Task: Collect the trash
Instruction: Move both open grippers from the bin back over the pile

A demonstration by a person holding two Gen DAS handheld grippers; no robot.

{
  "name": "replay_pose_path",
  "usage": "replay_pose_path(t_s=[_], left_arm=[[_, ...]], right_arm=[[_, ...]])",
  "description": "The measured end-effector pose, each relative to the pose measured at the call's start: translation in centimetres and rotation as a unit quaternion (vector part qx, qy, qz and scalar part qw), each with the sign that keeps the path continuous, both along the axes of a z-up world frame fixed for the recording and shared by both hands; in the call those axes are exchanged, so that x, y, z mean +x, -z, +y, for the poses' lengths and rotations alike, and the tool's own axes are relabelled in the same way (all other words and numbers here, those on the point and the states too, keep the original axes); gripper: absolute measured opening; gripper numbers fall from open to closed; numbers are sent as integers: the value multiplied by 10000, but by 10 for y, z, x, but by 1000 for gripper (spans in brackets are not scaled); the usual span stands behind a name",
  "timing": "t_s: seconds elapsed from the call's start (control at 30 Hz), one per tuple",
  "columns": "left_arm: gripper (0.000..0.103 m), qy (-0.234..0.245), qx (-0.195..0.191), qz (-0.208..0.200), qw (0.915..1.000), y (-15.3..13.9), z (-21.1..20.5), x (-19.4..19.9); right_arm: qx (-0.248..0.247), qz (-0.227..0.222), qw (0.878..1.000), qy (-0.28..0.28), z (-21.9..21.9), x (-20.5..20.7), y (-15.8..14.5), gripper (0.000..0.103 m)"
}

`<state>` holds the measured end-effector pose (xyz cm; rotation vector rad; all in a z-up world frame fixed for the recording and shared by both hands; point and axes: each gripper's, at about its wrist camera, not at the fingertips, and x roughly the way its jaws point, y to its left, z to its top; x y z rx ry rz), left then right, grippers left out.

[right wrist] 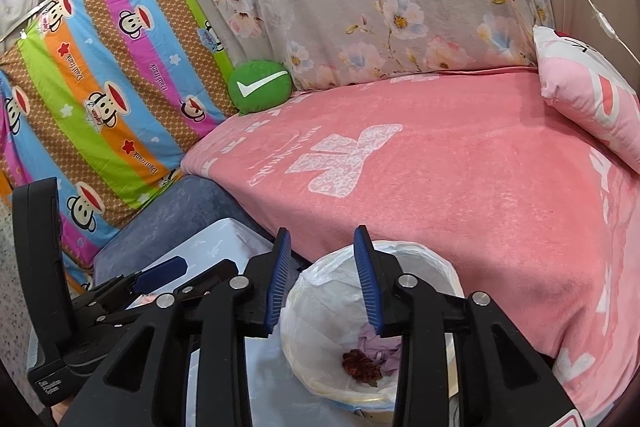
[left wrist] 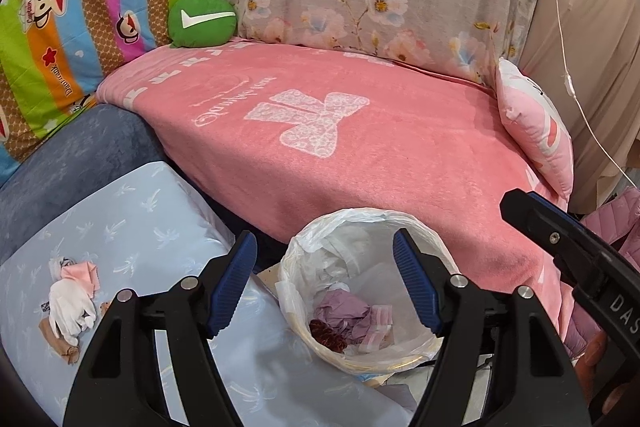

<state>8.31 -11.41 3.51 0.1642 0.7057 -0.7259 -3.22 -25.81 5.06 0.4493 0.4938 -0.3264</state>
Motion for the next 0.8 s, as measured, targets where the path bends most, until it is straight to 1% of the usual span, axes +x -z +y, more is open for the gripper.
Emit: replay_pose_path(t_s=[0.33, 0.43, 0.67, 0.8], left_arm=[[67, -259, -53, 44, 9996, 5, 32, 11], [69, -368, -68, 94, 9993, 9, 45, 16], [76, -824, -56, 185, 9964, 21, 87, 34], [79, -1189, -65, 277, 9925, 31, 118, 46]], right_arm=[[-58, 80, 9994, -323, 36, 17, 3, 37], [-60, 140, 9990, -428, 50, 24, 7, 37], [-52, 336, 9965, -765, 87, 49, 20, 39], [-47, 445, 9945, -949, 108, 64, 28, 40]])
